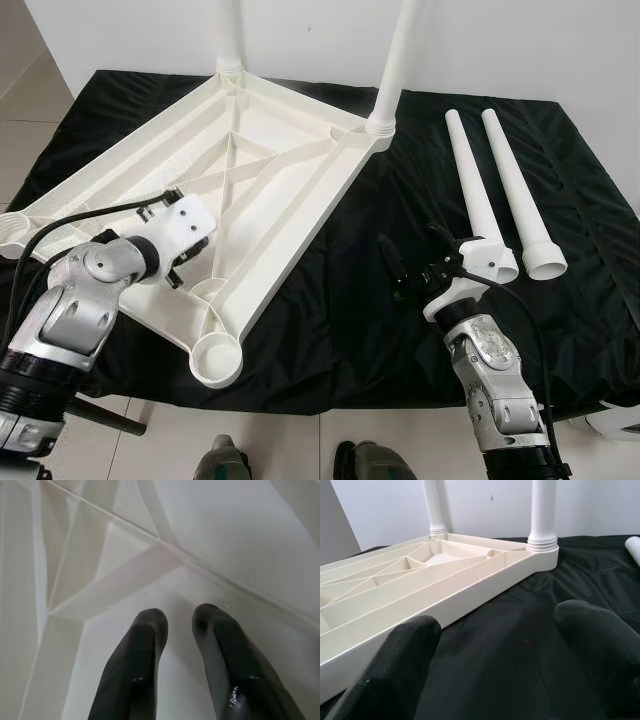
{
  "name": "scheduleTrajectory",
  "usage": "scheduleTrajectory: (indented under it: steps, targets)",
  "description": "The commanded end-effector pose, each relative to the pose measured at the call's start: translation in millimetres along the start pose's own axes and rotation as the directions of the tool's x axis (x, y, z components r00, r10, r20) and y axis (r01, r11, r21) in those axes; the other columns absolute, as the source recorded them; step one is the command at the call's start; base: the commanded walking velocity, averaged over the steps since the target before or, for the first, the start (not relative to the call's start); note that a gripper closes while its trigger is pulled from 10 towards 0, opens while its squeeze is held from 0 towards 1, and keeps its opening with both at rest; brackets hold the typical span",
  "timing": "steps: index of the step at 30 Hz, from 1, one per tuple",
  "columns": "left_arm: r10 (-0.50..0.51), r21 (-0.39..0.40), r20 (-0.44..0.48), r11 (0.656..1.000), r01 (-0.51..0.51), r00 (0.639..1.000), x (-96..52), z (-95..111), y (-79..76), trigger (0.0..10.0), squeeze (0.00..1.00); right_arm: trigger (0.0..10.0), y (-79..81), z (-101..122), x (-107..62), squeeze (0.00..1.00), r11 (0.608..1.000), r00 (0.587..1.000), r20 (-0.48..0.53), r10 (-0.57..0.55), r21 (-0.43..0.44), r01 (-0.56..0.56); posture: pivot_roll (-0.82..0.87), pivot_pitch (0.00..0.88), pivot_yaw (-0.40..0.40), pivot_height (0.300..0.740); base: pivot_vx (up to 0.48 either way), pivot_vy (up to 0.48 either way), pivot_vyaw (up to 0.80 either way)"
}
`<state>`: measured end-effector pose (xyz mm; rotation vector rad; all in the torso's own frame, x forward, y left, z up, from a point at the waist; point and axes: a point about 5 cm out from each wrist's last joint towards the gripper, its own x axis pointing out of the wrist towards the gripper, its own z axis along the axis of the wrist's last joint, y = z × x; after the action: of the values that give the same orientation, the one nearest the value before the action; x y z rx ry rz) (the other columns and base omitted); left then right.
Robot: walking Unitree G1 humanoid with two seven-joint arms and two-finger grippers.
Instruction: Building children table
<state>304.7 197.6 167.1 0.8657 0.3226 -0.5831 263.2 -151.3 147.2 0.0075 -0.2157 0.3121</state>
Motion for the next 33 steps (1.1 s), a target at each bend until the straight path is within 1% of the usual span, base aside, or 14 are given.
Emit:
scheduleTrajectory:
  steps: [1, 4, 6, 7, 8, 12, 20, 24, 28, 30, 31, 33]
  targets:
    - [-0.029, 0.037, -0.015, 0.999, 0.029, 0.999, -0.4, -2.2, -6.0, 10.0, 0.0, 10.0, -0.6, -3.1, -2.0, 0.0, 1.0, 1.0, -0.011, -0.009, 0.0, 0.009, 0.03, 0.071, -0.031, 0.74, 0.0, 0.0, 0.0]
    - [-0.035, 0.056, -0.025, 0.998, 0.037, 0.999, -0.9, -3.8, -7.1, 10.0, 0.0, 10.0, -0.6, -3.3, -2.4, 0.0, 1.0, 1.0, -0.012, -0.009, 0.0, 0.009, 0.03, 0.072, -0.031, 0.74, 0.0, 0.0, 0.0]
    - [-0.079, 0.078, -0.029, 0.994, 0.081, 0.996, -1.8, -5.1, -14.2, 10.0, 0.0, 10.0, -1.0, -3.6, -3.1, 0.0, 1.0, 1.0, -0.014, -0.009, 0.0, 0.009, 0.03, 0.071, -0.033, 0.74, 0.0, 0.0, 0.0]
    - [-0.079, 0.078, -0.029, 0.994, 0.081, 0.996, -1.8, -5.1, -14.2, 10.0, 0.0, 10.0, -1.0, -3.6, -3.1, 0.0, 1.0, 1.0, -0.014, -0.009, 0.0, 0.009, 0.03, 0.071, -0.033, 0.74, 0.0, 0.0, 0.0]
    - [-0.099, 0.085, -0.027, 0.991, 0.101, 0.995, -2.2, -5.2, -17.5, 10.0, 0.0, 10.0, -1.2, -3.7, -3.2, 0.0, 1.0, 1.0, -0.015, -0.009, -0.001, 0.009, 0.03, 0.071, -0.033, 0.74, 0.0, 0.0, 0.0]
    - [-0.171, 0.101, 0.006, 0.98, 0.169, 0.985, -2.9, 1.4, -31.7, 10.0, 0.0, 10.0, -2.9, -3.8, -3.7, 0.0, 1.0, 1.0, -0.016, -0.011, -0.006, 0.01, 0.02, 0.066, -0.034, 0.74, 0.0, 0.0, 0.0]
    - [-0.235, 0.101, 0.061, 0.968, 0.229, 0.97, -2.8, 13.7, -44.0, 10.0, 0.0, 10.0, -2.8, -3.7, -3.2, 0.0, 1.0, 1.0, -0.016, -0.008, -0.009, 0.008, 0.02, 0.062, -0.035, 0.74, 0.0, 0.0, 0.0]
    - [-0.295, 0.075, 0.122, 0.955, 0.288, 0.948, 4.4, 26.2, -58.1, 10.0, 0.0, 10.0, -3.3, -3.0, -2.6, 0.0, 1.0, 1.0, -0.014, -0.012, -0.009, 0.011, 0.03, 0.069, -0.035, 0.74, 0.0, 0.0, 0.0]
    - [-0.306, 0.072, 0.145, 0.952, 0.299, 0.941, 7.8, 33.0, -62.0, 10.0, 0.0, 10.0, -3.6, -2.8, -2.3, 0.0, 1.0, 1.0, -0.014, -0.014, -0.009, 0.014, 0.02, 0.072, -0.034, 0.74, 0.0, 0.0, 0.0]
    - [-0.314, 0.073, 0.169, 0.949, 0.306, 0.934, 11.9, 40.9, -65.5, 10.0, 0.0, 10.0, -4.1, -2.6, -2.1, 0.0, 1.0, 1.0, -0.013, -0.017, -0.01, 0.017, 0.02, 0.075, -0.034, 0.74, 0.0, 0.0, 0.0]
    - [-0.314, 0.073, 0.169, 0.949, 0.306, 0.934, 11.9, 40.9, -65.5, 10.0, 0.0, 10.0, -4.1, -2.6, -2.1, 0.0, 1.0, 1.0, -0.013, -0.017, -0.01, 0.017, 0.02, 0.075, -0.034, 0.74, 0.0, 0.0, 0.0]
    - [-0.323, 0.065, 0.195, 0.946, 0.316, 0.926, 16.7, 49.9, -70.2, 10.0, 0.0, 10.0, -4.7, -2.1, -2.1, 0.0, 1.0, 1.0, -0.011, -0.022, -0.012, 0.022, 0.01, 0.075, -0.031, 0.74, 0.0, 0.0, 0.0]
